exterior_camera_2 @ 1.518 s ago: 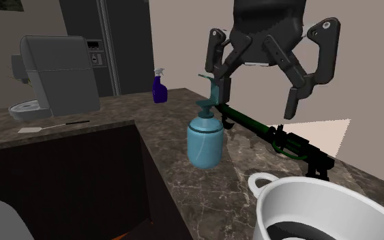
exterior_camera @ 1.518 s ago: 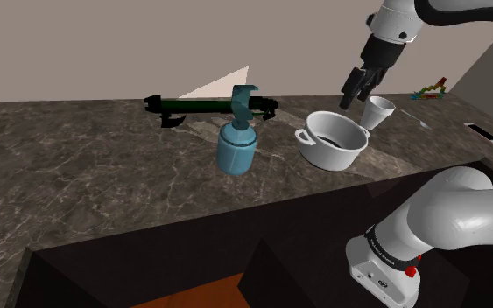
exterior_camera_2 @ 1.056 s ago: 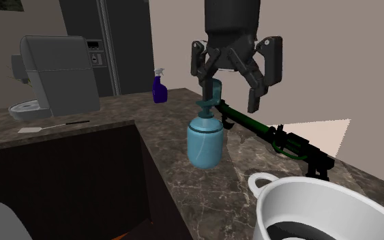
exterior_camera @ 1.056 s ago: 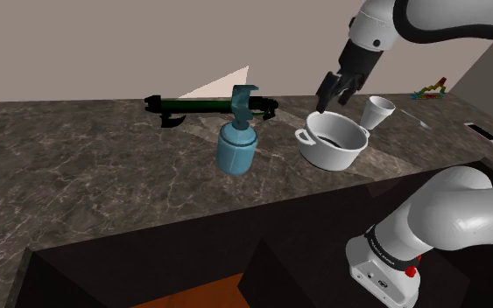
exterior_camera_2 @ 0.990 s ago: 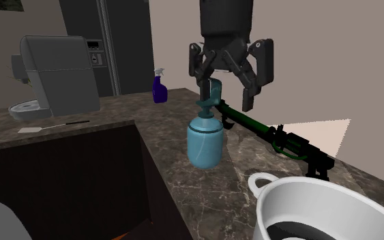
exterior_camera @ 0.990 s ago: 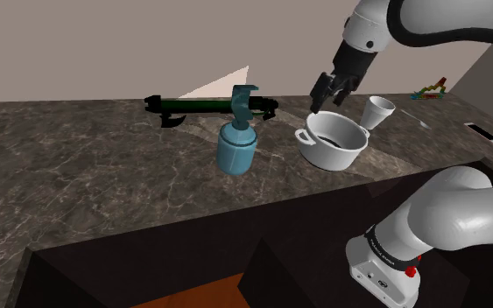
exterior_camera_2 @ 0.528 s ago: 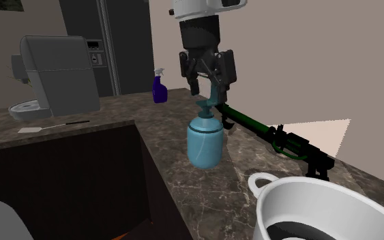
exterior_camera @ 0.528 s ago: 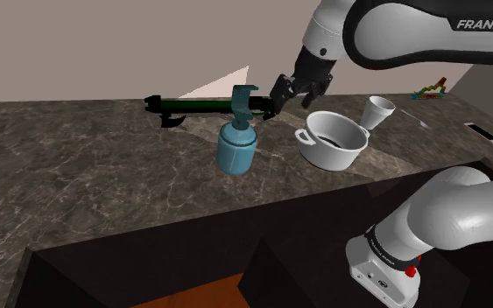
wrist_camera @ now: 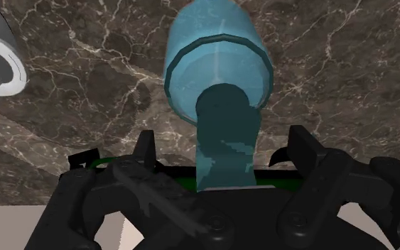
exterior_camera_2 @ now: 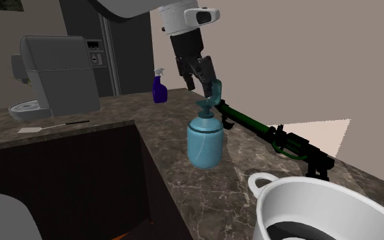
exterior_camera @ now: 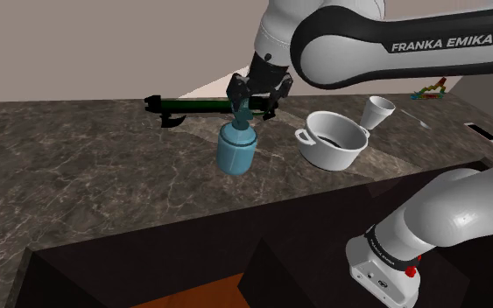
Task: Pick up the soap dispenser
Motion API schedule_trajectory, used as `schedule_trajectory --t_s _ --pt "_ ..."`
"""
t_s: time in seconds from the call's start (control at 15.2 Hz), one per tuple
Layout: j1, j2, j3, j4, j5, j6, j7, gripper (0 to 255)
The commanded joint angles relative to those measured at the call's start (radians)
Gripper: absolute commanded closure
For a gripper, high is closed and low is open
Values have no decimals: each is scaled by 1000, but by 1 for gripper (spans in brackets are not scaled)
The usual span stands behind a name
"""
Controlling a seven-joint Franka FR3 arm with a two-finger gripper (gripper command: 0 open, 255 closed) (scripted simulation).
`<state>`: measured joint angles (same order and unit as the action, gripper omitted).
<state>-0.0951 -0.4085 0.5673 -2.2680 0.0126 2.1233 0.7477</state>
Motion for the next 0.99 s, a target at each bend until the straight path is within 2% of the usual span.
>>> schedule_trajectory --t_s 0.0,0.4,0.53,0.59,0.92 --pt "-14 32 26 16 -21 23 40 0" --pt "-19 57 46 -52 -36 112 66 0" --pt "-19 57 46 -52 -36 112 66 0" --pt "-19 56 45 -53 -36 113 64 255" --pt "-18 55 45 -54 -35 112 65 255"
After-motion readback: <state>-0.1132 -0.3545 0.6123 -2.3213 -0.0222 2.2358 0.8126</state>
